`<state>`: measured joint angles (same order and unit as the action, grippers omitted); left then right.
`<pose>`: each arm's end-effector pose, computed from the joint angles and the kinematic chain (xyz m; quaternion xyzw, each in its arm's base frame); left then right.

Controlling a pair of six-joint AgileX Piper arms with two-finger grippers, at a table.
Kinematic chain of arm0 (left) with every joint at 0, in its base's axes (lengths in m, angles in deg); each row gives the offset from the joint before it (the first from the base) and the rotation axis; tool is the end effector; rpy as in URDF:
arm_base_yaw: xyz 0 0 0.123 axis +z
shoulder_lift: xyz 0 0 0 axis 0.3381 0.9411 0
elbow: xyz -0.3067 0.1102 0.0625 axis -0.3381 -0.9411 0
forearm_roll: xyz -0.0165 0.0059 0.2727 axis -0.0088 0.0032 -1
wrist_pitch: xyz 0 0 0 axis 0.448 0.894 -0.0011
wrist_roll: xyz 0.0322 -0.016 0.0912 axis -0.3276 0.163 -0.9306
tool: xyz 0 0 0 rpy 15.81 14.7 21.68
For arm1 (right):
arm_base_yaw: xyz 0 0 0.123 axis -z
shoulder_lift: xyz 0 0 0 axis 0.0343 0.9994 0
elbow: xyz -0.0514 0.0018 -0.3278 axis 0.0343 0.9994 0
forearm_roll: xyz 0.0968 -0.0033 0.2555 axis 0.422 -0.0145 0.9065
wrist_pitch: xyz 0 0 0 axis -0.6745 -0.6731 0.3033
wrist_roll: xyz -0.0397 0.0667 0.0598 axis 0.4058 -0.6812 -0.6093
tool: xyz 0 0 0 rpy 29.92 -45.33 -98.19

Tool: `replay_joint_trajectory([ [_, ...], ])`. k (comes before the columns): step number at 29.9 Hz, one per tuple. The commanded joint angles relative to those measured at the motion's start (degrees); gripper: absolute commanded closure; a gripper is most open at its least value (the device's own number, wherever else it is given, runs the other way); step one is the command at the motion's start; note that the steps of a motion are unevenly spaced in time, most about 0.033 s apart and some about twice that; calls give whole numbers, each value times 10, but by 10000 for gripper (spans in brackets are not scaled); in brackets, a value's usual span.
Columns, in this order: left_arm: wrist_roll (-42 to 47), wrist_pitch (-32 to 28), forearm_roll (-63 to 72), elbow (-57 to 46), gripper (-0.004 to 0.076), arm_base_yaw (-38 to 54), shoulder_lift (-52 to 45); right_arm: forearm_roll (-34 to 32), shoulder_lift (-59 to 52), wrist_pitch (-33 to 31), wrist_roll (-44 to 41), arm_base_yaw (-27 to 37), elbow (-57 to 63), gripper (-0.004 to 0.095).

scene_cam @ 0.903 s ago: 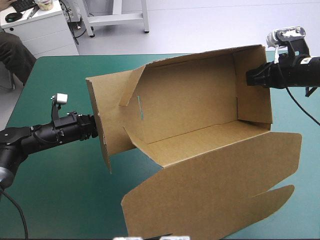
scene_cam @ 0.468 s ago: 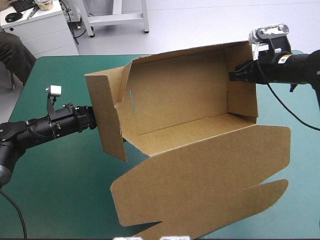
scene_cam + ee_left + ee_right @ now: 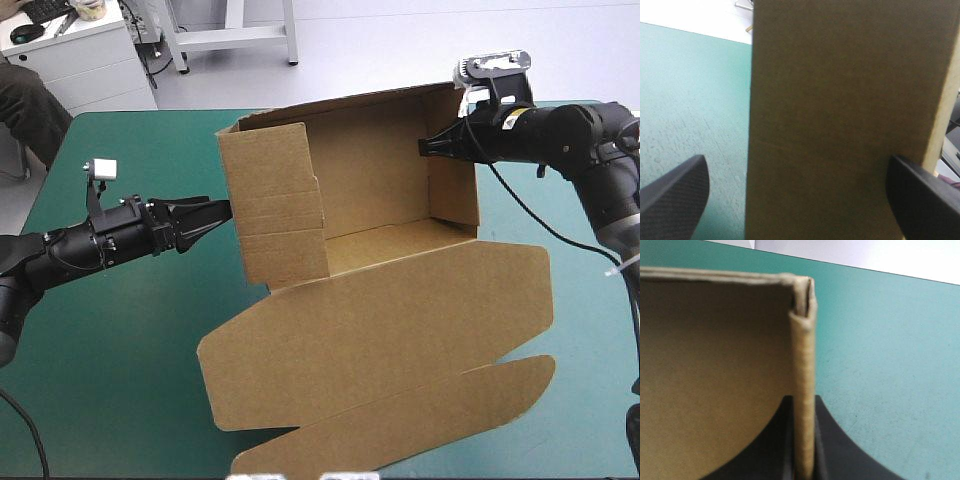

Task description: Fold the box

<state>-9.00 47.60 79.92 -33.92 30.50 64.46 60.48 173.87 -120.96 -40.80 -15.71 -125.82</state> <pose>0.2359 -0.0480 0.4110 0.1070 0.7367 -0.5127 0.4277 0.3349 0.1022 0.4982 -0.1441 0.8714 0.1476 0.4451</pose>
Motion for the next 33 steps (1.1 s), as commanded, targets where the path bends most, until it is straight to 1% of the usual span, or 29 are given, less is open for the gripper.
replay_joint_trajectory([
  [1, -5, 55, 45, 24, 43, -13, -14, 11, -12, 62, -33, -24, -17, 921],
  [8, -7, 53, 41, 26, 43, -18, -14, -49, 2, 83, -84, -69, -17, 921],
  [12, -8, 35, 40, 26, 43, -18, -14, -74, 4, 85, -108, -87, -17, 921],
  [16, -4, -10, 9, 37, 68, -41, -14, -95, 4, 95, -128, -101, -17, 921],
  [18, 20, -60, -41, 56, 92, -78, -14, -107, 4, 100, -140, -109, -17, 921],
  [20, 55, -120, -86, 77, 113, -117, -14, -108, 4, 102, -143, -113, -17, 921],
  [23, 114, -213, -162, 109, 115, -182, -14, -108, 4, 102, -155, -113, -17, 921],
  [26, 221, -290, -287, 138, 115, -233, -14, -108, 4, 102, -159, -113, -17, 921],
  [28, 311, -337, -381, 148, 115, -268, -14, -108, 4, 102, -161, -113, -17, 921],
  [31, 415, -370, -502, 160, 127, -309, -14, -108, 4, 102, -161, -113, -17, 921],
  [33, 485, -374, -587, 168, 165, -332, -13, -112, 4, 102, -167, -113, -17, 921],
])
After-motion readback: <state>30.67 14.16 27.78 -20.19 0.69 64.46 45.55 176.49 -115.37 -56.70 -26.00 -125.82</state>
